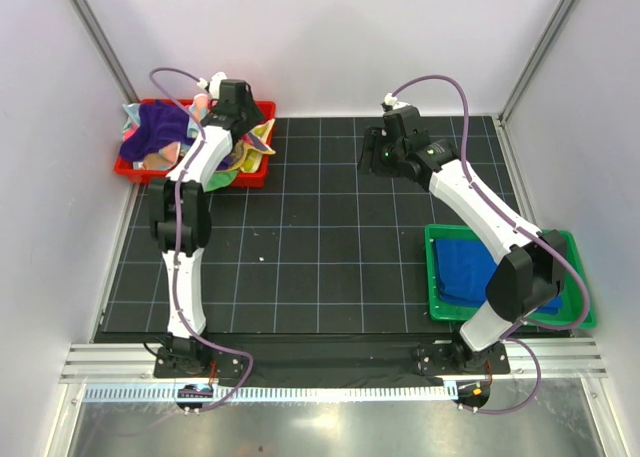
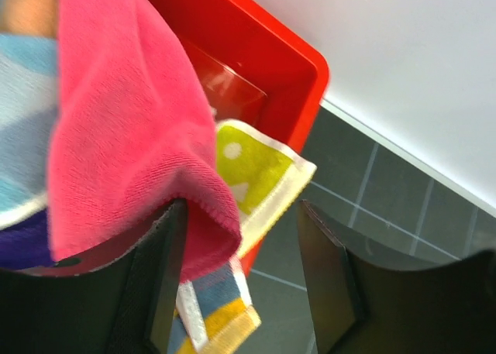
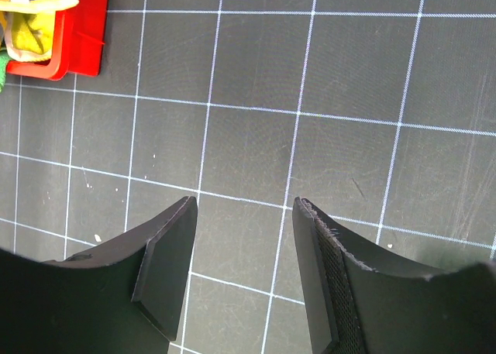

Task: Fold and stack the towels
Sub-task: Grab crumpled towel

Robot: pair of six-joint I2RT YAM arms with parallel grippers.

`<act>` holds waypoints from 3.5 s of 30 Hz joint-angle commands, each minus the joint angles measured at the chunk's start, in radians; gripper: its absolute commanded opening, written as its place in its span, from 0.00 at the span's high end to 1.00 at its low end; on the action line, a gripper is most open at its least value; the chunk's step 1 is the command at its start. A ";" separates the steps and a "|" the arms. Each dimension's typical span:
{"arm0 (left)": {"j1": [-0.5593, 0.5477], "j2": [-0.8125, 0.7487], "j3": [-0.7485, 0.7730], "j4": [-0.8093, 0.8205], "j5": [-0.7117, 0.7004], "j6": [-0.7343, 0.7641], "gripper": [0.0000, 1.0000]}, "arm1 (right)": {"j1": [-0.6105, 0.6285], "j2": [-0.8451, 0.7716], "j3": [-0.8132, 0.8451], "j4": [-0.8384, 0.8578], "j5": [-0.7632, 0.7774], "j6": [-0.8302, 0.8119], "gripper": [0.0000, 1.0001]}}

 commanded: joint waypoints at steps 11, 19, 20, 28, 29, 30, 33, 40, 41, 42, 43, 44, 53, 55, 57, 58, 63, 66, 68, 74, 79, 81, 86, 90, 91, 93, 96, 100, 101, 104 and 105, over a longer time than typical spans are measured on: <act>0.015 -0.214 -0.158 0.177 -0.185 0.073 0.33 | 0.002 -0.020 0.001 0.024 0.008 -0.013 0.41; 0.016 -0.266 -0.224 0.157 -0.333 0.004 0.33 | 0.002 -0.028 -0.005 0.024 0.008 -0.015 0.41; 0.016 -0.262 -0.213 0.122 -0.367 -0.010 0.33 | 0.001 -0.030 -0.005 0.024 0.009 -0.016 0.41; 0.047 -0.193 -0.172 0.016 -0.458 -0.123 0.33 | 0.002 -0.030 -0.010 0.023 0.005 -0.016 0.41; 0.054 -0.182 -0.173 0.016 -0.462 -0.140 0.32 | 0.004 -0.030 -0.008 0.024 0.005 -0.016 0.41; 0.059 -0.177 -0.175 0.022 -0.455 -0.143 0.32 | 0.002 -0.028 -0.010 0.024 0.003 -0.018 0.41; 0.077 -0.137 -0.155 0.033 -0.412 -0.145 0.32 | 0.002 -0.024 -0.014 0.027 0.006 -0.019 0.41; 0.102 -0.090 -0.121 0.014 -0.387 -0.174 0.32 | 0.002 -0.010 -0.017 0.032 0.005 -0.019 0.41; 0.104 -0.087 -0.118 0.020 -0.375 -0.171 0.32 | 0.002 -0.008 -0.017 0.032 0.005 -0.019 0.41; 0.108 -0.076 -0.115 0.026 -0.358 -0.168 0.32 | 0.004 -0.005 -0.017 0.032 0.003 -0.019 0.41; 0.111 -0.073 -0.114 0.028 -0.352 -0.171 0.33 | 0.002 -0.004 -0.016 0.032 0.005 -0.019 0.41; 0.114 -0.070 -0.112 0.029 -0.347 -0.171 0.34 | 0.002 -0.004 -0.017 0.033 0.005 -0.019 0.41; 0.117 -0.073 -0.109 0.095 -0.254 -0.140 0.71 | 0.001 0.003 -0.008 0.032 0.006 -0.019 0.42; 0.117 -0.080 -0.112 0.103 -0.242 -0.134 0.81 | 0.002 0.001 -0.007 0.029 0.005 -0.019 0.42; 0.117 -0.097 -0.123 0.130 -0.214 -0.126 0.94 | 0.002 0.000 -0.005 0.027 0.006 -0.019 0.42; 0.119 -0.106 -0.138 0.137 -0.212 -0.128 1.00 | 0.002 0.000 -0.004 0.024 0.006 -0.019 0.42; 0.117 -0.195 -0.207 0.241 -0.182 -0.114 1.00 | 0.002 0.004 0.012 0.021 -0.006 -0.016 0.41; 0.114 -0.243 -0.230 0.266 -0.162 -0.102 1.00 | 0.002 0.004 0.016 0.027 -0.015 -0.015 0.42; 0.107 -0.269 -0.253 0.307 -0.154 -0.090 1.00 | 0.002 0.009 0.027 0.029 -0.024 -0.011 0.42; 0.064 -0.338 -0.311 0.373 -0.136 -0.053 1.00 | 0.002 0.027 0.059 0.053 -0.087 -0.008 0.41; 0.039 -0.364 -0.339 0.375 -0.114 -0.051 1.00 | 0.011 0.064 0.071 0.177 -0.214 0.002 0.41; 0.028 -0.370 -0.342 0.372 -0.082 -0.036 1.00 | 0.030 0.079 0.073 0.268 -0.268 0.016 0.40; 0.019 -0.352 -0.295 0.344 0.022 -0.024 1.00 | 0.068 0.202 0.140 0.417 -0.325 0.068 0.40; 0.012 -0.340 -0.253 0.313 0.096 -0.001 1.00 | 0.102 0.303 0.222 0.509 -0.334 0.091 0.39; 0.007 -0.341 -0.249 0.306 0.107 0.003 1.00 | 0.116 0.326 0.260 0.518 -0.336 0.097 0.39; 0.001 -0.344 -0.236 0.306 0.124 0.010 1.00 | 0.123 0.394 0.300 0.552 -0.340 0.104 0.39; -0.005 -0.352 -0.229 0.290 0.140 0.013 1.00 | 0.133 0.479 0.366 0.642 -0.360 0.128 0.39; -0.008 -0.349 -0.203 0.240 0.191 0.003 1.00 | 0.154 0.599 0.467 0.765 -0.353 0.151 0.37; -0.008 -0.350 -0.206 0.226 0.197 0.001 1.00 | 0.162 0.628 0.499 0.785 -0.354 0.166 0.37; -0.008 -0.361 -0.215 0.203 0.225 -0.001 1.00 | 0.172 0.751 0.653 0.791 -0.339 0.185 0.36; -0.008 -0.363 -0.215 0.194 0.225 0.003 1.00 | 0.174 0.780 0.682 0.806 -0.340 0.197 0.36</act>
